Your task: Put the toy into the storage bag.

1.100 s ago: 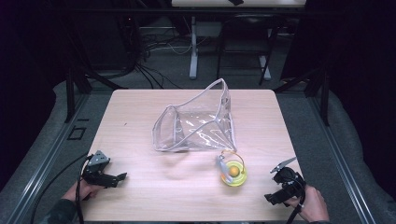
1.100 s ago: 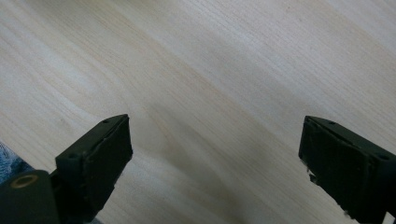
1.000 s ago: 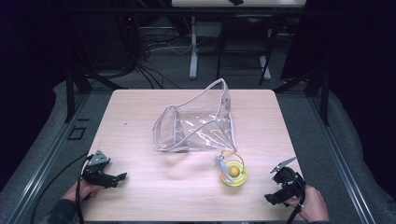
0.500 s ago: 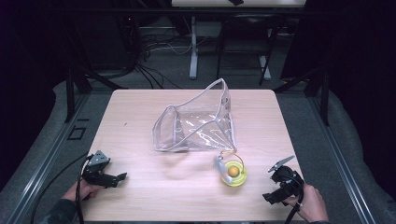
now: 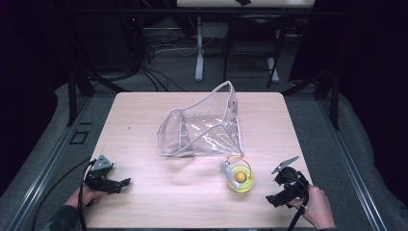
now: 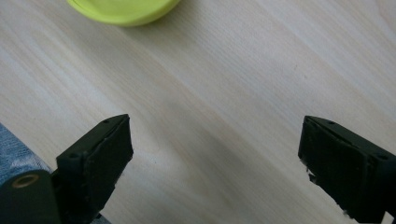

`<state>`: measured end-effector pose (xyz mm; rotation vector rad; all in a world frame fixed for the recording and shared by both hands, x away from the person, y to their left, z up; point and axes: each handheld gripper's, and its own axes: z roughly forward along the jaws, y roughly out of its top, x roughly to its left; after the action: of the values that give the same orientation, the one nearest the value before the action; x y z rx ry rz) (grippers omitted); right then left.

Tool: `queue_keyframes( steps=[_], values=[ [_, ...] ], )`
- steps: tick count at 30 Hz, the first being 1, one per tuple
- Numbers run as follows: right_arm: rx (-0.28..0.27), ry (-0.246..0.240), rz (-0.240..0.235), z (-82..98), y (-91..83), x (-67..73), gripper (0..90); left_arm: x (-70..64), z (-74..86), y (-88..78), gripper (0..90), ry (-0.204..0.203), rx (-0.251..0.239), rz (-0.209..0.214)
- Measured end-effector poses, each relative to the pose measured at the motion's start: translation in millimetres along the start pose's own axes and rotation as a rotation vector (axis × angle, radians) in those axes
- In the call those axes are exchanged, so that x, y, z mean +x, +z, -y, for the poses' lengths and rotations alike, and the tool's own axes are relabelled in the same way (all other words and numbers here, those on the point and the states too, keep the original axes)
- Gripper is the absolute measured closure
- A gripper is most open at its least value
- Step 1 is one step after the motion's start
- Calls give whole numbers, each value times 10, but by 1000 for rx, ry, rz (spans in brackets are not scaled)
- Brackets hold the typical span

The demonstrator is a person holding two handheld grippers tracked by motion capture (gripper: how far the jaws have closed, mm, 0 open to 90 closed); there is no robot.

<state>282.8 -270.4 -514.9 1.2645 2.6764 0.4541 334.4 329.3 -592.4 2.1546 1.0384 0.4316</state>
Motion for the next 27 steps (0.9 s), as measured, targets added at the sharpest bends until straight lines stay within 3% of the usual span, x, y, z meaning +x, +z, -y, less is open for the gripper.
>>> queue_keyframes(
  steps=[19,27],
  values=[
    [-7,-74,-3,-340,-10,175,93,-3,2,3,3,-2,-3,-4],
    [-27,-101,-19,-437,-44,228,39,-4,2,3,2,-2,-3,-4]
  ],
)
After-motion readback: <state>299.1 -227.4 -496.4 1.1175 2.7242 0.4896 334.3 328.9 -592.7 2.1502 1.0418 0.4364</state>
